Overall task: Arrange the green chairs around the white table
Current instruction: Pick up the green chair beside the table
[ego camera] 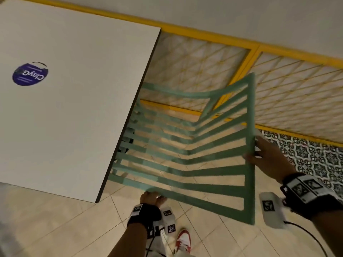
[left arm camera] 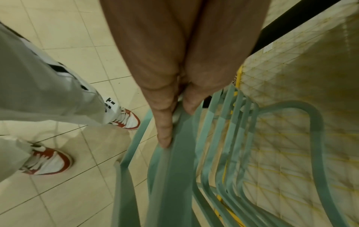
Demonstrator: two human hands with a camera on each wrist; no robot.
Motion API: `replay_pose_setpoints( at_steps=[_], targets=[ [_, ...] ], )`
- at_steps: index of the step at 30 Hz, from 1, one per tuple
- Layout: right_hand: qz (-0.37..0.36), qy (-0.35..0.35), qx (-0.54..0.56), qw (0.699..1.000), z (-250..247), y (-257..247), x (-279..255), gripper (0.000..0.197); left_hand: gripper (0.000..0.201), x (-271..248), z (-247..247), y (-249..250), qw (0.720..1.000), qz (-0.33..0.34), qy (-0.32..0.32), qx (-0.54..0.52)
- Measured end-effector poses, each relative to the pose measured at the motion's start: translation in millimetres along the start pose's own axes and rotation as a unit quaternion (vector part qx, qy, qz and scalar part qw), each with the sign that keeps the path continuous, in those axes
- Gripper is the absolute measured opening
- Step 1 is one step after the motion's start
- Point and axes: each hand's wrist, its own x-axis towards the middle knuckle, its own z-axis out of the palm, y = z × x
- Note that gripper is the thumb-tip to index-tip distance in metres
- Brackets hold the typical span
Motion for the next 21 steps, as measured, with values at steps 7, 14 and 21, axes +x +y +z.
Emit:
replay_pose_setpoints(
  at_steps=[7, 14, 21],
  targets=[
    [0.041, -0.034, -0.043, 0.998, 55, 3, -14, 0.091, 0.027, 10, -3, 48, 1.0, 0.008, 0.029, 0.004],
    [0.02, -0.012, 0.035, 0.999, 75, -13, 17, 0.093, 0.028, -25, 29, 59, 0.996, -0.01, -0.045, -0.076],
    [-0.009, -0.05, 0.005, 0.999, 81, -36, 57, 0.096, 0.055, -26, 39, 75, 0.997, -0.017, -0.077, 0.023]
  ],
)
